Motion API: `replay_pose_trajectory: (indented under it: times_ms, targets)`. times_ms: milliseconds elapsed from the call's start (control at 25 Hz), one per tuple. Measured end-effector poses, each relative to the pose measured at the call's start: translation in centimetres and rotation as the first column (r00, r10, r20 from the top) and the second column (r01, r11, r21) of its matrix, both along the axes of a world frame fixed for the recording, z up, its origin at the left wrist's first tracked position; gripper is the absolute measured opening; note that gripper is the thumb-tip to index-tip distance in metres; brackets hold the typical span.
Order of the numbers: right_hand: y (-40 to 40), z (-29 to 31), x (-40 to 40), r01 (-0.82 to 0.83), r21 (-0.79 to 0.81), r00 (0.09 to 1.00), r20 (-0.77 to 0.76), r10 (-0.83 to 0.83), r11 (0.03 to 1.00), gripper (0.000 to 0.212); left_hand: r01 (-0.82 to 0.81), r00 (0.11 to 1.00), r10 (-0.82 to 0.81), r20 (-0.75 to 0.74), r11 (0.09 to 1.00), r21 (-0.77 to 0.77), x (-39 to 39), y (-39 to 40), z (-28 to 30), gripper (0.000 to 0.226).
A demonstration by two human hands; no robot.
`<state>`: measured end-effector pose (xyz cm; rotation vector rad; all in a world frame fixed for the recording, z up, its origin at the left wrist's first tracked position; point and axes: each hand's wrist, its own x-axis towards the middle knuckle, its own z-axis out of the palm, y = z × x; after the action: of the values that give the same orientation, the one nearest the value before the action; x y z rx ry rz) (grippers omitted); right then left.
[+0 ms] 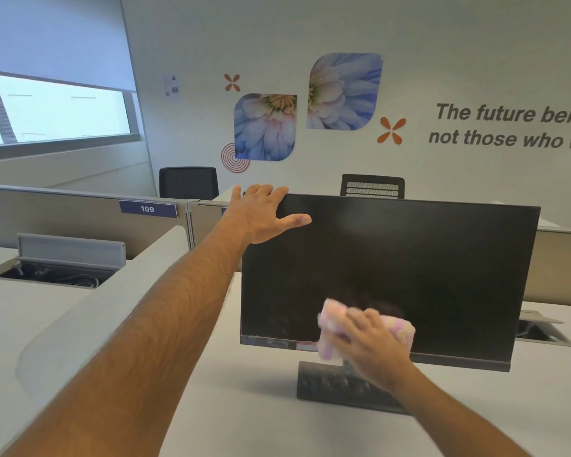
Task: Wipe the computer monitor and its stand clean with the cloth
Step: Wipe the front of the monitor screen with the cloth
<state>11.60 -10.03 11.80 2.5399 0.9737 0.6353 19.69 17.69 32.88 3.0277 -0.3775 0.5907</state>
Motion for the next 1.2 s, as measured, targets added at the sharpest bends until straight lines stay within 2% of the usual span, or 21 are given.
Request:
replay_pose_trajectory:
  times_ms: [40, 120, 160, 240, 320, 400, 480, 560, 640, 680, 720, 760, 840, 880, 920, 960, 1000, 1080, 1120, 1160, 1200]
  targets:
    - [0.0, -0.7, -1.0, -0.098, -0.157, 0.994, -0.064, 0.089, 0.983, 0.073, 0.0, 1.0, 0.0, 0.0, 1.0, -0.001, 0.0, 0.1, 0.0, 0.102]
    - [0.2, -0.6, -2.1, -0.177, -0.263, 0.984, -0.054, 0.169, 0.948, 0.069, -0.002, 1.0, 0.002, 0.0, 1.0, -0.001, 0.0, 0.2, 0.0, 0.103]
    - [0.3, -0.3, -1.5, -0.146, -0.222, 0.989, -0.011, 0.147, 0.964, 0.069, -0.002, 1.0, 0.002, -0.002, 1.0, -0.001, 0.0, 0.3, 0.1, 0.103]
    - [0.8, 0.2, 0.1, -0.009, 0.047, 0.999, 0.045, 0.007, 0.999, 0.069, -0.003, 1.0, 0.003, -0.006, 1.0, 0.0, 0.1, 0.4, 0.1, 0.103]
    - [1.2, 0.5, 0.5, 0.069, 0.129, 0.997, 0.032, -0.074, 0.989, 0.071, -0.006, 1.0, 0.006, -0.007, 1.0, -0.003, 0.1, 0.5, 0.1, 0.103]
    - [1.4, -0.9, 0.2, -0.071, -0.093, 0.997, -0.023, 0.069, 0.993, 0.07, -0.007, 1.0, 0.007, -0.006, 1.0, -0.004, 0.0, 0.5, 0.0, 0.103]
    - [1.3, -1.3, -1.0, -0.216, -0.312, 0.976, -0.101, 0.194, 0.925, 0.07, -0.004, 1.0, 0.004, -0.01, 1.0, -0.005, -0.1, 0.5, 0.1, 0.103]
    - [1.4, -0.3, -0.7, -0.149, -0.196, 0.988, 0.001, 0.152, 0.969, 0.074, -0.003, 1.0, 0.003, -0.013, 1.0, -0.005, -0.1, 0.5, 0.2, 0.103]
    - [1.6, 0.8, 0.4, -0.011, 0.135, 0.999, 0.053, 0.004, 0.991, 0.074, -0.005, 1.0, 0.005, -0.014, 1.0, -0.004, -0.1, 0.6, 0.2, 0.104]
    - [1.7, 1.3, 0.5, 0.049, 0.219, 0.997, 0.039, -0.059, 0.975, 0.073, -0.007, 1.0, 0.007, -0.015, 1.0, -0.004, -0.1, 0.7, 0.2, 0.104]
    - [1.8, 1.2, 0.3, 0.066, 0.229, 0.997, 0.029, -0.074, 0.971, 0.073, -0.008, 1.0, 0.008, -0.015, 1.0, -0.004, -0.1, 0.8, 0.1, 0.104]
    - [1.9, 0.6, 0.2, 0.018, 0.135, 0.999, 0.037, -0.023, 0.991, 0.073, -0.009, 1.0, 0.009, -0.014, 1.0, -0.005, 0.0, 0.8, 0.1, 0.105]
    - [1.8, -1.0, -0.8, -0.169, -0.215, 0.985, -0.064, 0.159, 0.962, 0.07, -0.008, 1.0, 0.008, -0.011, 1.0, -0.004, 0.0, 0.8, 0.0, 0.105]
    - [1.6, -1.2, -1.1, -0.209, -0.312, 0.977, -0.097, 0.188, 0.927, 0.069, -0.008, 1.0, 0.008, -0.011, 1.0, -0.002, 0.0, 0.8, 0.0, 0.105]
    - [1.4, -1.0, -1.0, -0.203, -0.313, 0.979, -0.066, 0.192, 0.928, 0.07, -0.009, 1.0, 0.009, -0.014, 1.0, -0.002, 0.0, 0.9, 0.0, 0.104]
    - [1.6, -0.7, -0.5, -0.146, -0.22, 0.989, 0.006, 0.151, 0.964, 0.072, -0.008, 1.0, 0.008, -0.014, 1.0, -0.003, 0.0, 0.9, 0.1, 0.104]
    - [1.9, -0.4, 0.2, -0.065, -0.042, 0.996, 0.053, 0.067, 0.997, 0.073, -0.008, 1.0, 0.008, -0.013, 1.0, -0.003, 0.0, 0.9, 0.1, 0.103]
    - [2.5, 0.9, 0.6, 0.08, 0.249, 0.996, 0.005, -0.084, 0.965, 0.072, -0.011, 1.0, 0.011, -0.012, 1.0, -0.001, 0.0, 0.9, 0.1, 0.104]
    - [2.9, 1.0, 0.5, 0.108, 0.27, 0.994, -0.007, -0.11, 0.957, 0.071, -0.013, 1.0, 0.013, -0.012, 1.0, -0.001, 0.0, 1.0, 0.1, 0.104]
    - [3.2, 0.5, 0.4, 0.064, 0.184, 0.997, 0.028, -0.07, 0.981, 0.071, -0.013, 1.0, 0.013, -0.013, 1.0, -0.002, 0.0, 1.0, 0.1, 0.105]
    - [3.3, -0.3, 0.1, -0.035, -0.012, 0.999, 0.03, 0.036, 0.999, 0.072, -0.012, 1.0, 0.012, -0.013, 1.0, -0.005, 0.0, 1.0, 0.1, 0.105]
